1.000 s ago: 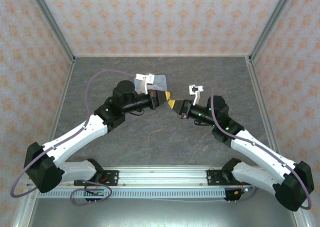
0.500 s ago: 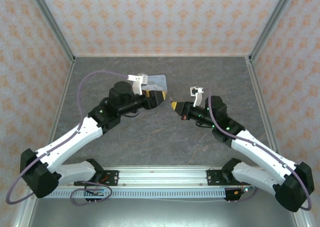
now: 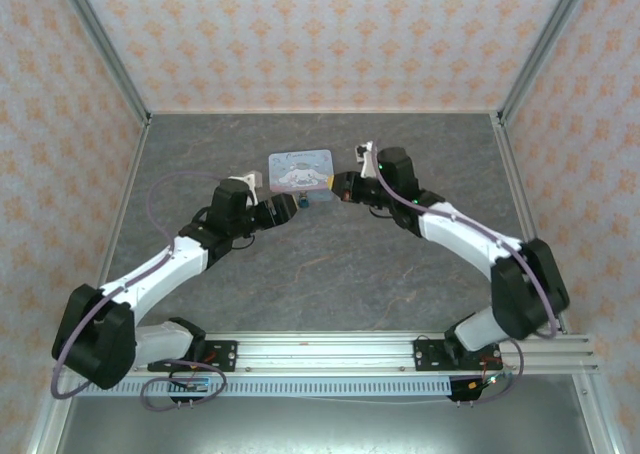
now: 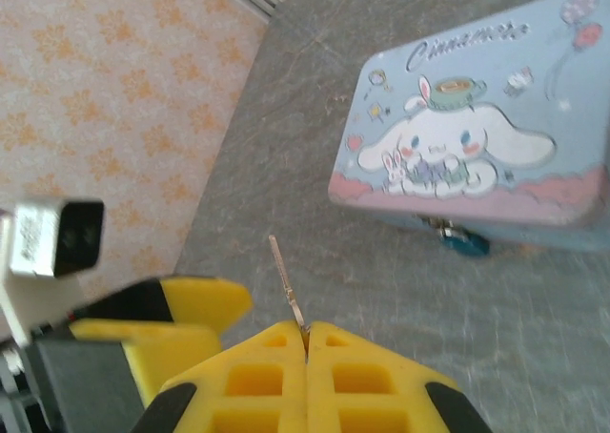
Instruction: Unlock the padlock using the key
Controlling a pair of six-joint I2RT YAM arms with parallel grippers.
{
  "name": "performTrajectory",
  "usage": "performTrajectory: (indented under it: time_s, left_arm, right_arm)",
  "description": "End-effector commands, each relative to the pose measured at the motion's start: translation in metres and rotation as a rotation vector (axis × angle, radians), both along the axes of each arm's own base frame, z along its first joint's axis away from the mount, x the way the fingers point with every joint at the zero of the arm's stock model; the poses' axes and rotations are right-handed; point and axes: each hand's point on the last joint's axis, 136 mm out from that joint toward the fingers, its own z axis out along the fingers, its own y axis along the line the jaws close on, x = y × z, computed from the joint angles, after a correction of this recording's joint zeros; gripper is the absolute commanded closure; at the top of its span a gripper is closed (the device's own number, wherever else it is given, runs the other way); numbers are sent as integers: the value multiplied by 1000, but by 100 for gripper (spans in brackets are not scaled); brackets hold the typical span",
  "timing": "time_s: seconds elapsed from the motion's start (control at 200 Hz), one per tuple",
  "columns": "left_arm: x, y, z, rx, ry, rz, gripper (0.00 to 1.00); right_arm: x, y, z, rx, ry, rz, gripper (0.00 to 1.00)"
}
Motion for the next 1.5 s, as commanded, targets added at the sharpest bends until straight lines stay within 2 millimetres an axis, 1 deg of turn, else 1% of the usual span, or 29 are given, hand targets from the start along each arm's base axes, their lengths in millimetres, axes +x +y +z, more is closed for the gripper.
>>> performTrajectory:
  time_s: [0.0, 0.04, 0.12, 0.23, 0.32, 0.38, 0.5, 0.621, 0.726, 0.846, 0.991, 1.111, 1.226, 1.491]
  left_arm:
    - [16, -3, 6, -34, -79, -11, 15]
    - [20, -2, 1, -31, -85, -5, 15]
    - [27, -1, -7, -31, -103, 6, 15]
    - [35, -6, -12, -35, -127, -8, 15]
    - [41, -9, -19, -21, -127, -26, 15]
    - [44, -11, -24, -14, -123, -33, 15]
    - [50, -13, -35, -5, -107, -35, 15]
    - [58, -16, -46, 3, -93, -37, 15]
    - [65, -18, -54, 8, -87, -38, 16]
    - [72, -22, -59, 12, -90, -41, 17]
    - [78, -25, -65, 24, -85, -54, 20]
    - [80, -24, -73, 38, -72, -50, 22]
    - [82, -27, -80, 39, -63, -62, 27]
    - [83, -36, -94, 52, -44, -93, 35]
  right_arm:
    - [37, 9, 8, 62, -35, 2, 100]
    - [52, 12, 3, 77, -24, -3, 100]
    - [80, 18, -15, 100, 22, -13, 100]
    - [105, 30, -42, 67, 77, -10, 100]
    - [119, 33, -64, 26, 103, -28, 100]
    - [125, 36, -71, 21, 110, -24, 100]
    - [131, 41, -83, 24, 136, -17, 100]
    - [130, 39, -96, 2, 159, -18, 100]
    - [124, 35, -113, -44, 201, -20, 100]
    - [112, 31, -131, -96, 248, -17, 100]
    - [96, 29, -144, -132, 280, -24, 100]
    - [89, 28, -147, -139, 285, -34, 100]
    - [84, 28, -148, -146, 287, -31, 100]
    - [84, 28, -146, -156, 279, -31, 100]
